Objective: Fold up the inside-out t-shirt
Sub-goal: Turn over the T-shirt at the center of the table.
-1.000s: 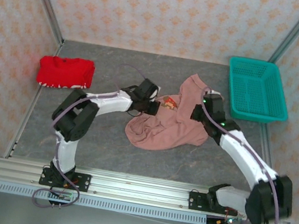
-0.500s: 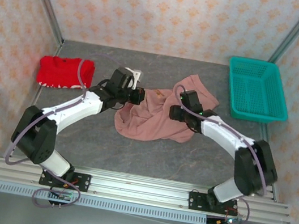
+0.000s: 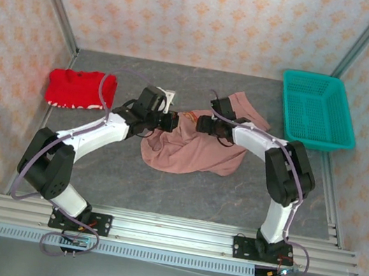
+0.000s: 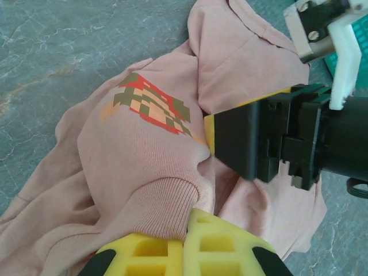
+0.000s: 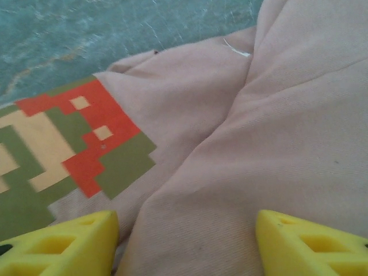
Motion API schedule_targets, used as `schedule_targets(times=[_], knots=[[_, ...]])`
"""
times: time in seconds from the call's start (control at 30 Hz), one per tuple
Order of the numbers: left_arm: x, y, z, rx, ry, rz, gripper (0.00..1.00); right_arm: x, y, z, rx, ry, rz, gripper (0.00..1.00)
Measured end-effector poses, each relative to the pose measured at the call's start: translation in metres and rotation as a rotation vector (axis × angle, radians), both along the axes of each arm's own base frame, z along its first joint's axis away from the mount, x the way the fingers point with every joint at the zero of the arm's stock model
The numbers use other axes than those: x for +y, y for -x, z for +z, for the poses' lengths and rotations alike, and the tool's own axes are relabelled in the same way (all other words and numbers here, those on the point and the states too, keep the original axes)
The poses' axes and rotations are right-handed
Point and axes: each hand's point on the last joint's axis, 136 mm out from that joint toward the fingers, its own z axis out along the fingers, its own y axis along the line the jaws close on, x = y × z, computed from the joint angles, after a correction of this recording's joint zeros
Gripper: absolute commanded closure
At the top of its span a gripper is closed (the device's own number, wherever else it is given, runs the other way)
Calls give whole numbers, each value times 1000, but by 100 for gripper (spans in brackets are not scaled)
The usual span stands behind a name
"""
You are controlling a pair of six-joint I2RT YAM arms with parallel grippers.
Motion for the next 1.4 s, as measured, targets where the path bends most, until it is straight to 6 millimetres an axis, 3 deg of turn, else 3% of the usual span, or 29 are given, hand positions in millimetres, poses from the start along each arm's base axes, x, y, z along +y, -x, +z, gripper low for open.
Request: schedule_targets(times=[0.1, 0.2, 0.3, 0.47, 0.6, 0.7, 0.8, 0.87, 0.93, 1.0, 1.1, 1.17, 1.27, 1.4], knots=[[1, 1, -2, 5, -7, -1, 100, -7, 1, -5, 12, 30, -19, 81], [6, 4, -4, 3, -28, 10, 100, -16, -2, 4, -11, 34, -41, 96], [14, 5, 3, -15, -46, 34, 100, -31, -6, 28, -57, 16, -74, 100], [42, -2, 36, -92, -33, 132, 100, -49, -14, 108, -224, -70, -114, 100], [78, -11, 87, -201, 7, 256, 100, -52, -3, 186, -393, -155, -96, 100], [100, -1, 138, -322, 48, 317, 100, -62, 22, 248, -549, -220, -83, 100], [110, 29, 183, -444, 110, 321, 100, -87, 65, 275, -661, -256, -108, 99], [113, 50, 187, -474, 142, 308, 100, -106, 93, 259, -673, -248, -142, 90], [112, 65, 167, -446, 158, 289, 100, -123, 113, 225, -638, -217, -191, 75], [106, 70, 120, -341, 149, 261, 100, -139, 126, 166, -528, -161, -253, 61], [98, 82, 34, -118, 127, 234, 100, -153, 148, 81, -322, -61, -299, 53], [96, 98, -13, 15, 114, 228, 100, -154, 162, 47, -231, -23, -290, 51], [89, 116, -41, 119, 115, 209, 100, -133, 166, 38, -203, -38, -207, 48], [81, 117, -38, 130, 130, 185, 100, -77, 161, 39, -170, -52, 9, 38]])
